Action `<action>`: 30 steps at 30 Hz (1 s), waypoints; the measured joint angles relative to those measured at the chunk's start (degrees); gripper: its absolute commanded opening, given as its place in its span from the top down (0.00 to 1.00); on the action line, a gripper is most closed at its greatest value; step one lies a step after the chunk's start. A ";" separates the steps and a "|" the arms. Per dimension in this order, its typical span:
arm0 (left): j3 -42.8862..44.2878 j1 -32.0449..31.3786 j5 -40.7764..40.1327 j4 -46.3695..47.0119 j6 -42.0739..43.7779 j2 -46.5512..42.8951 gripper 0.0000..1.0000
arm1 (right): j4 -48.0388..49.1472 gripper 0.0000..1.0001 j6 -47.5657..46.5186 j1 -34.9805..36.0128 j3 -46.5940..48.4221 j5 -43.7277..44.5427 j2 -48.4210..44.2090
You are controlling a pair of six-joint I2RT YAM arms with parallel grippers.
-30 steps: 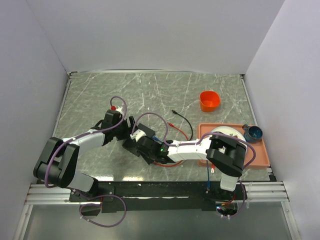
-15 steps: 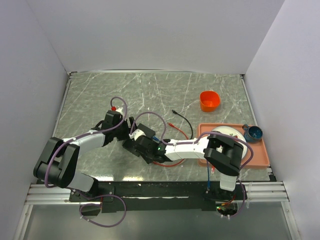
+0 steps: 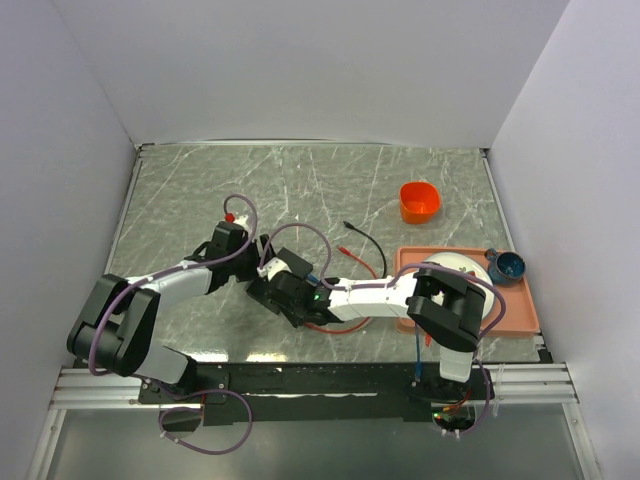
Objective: Insert the plug into the switch port
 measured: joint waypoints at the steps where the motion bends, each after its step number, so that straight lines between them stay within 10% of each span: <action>1: -0.02 -0.28 -0.24 0.04 0.00 0.00 0.24 | -0.28 1.00 0.11 0.00 0.17 0.00 0.00; 30: -5.84 -5.79 -5.07 9.18 -4.94 -1.57 0.32 | -9.60 1.00 7.78 -1.95 3.17 -2.99 -0.02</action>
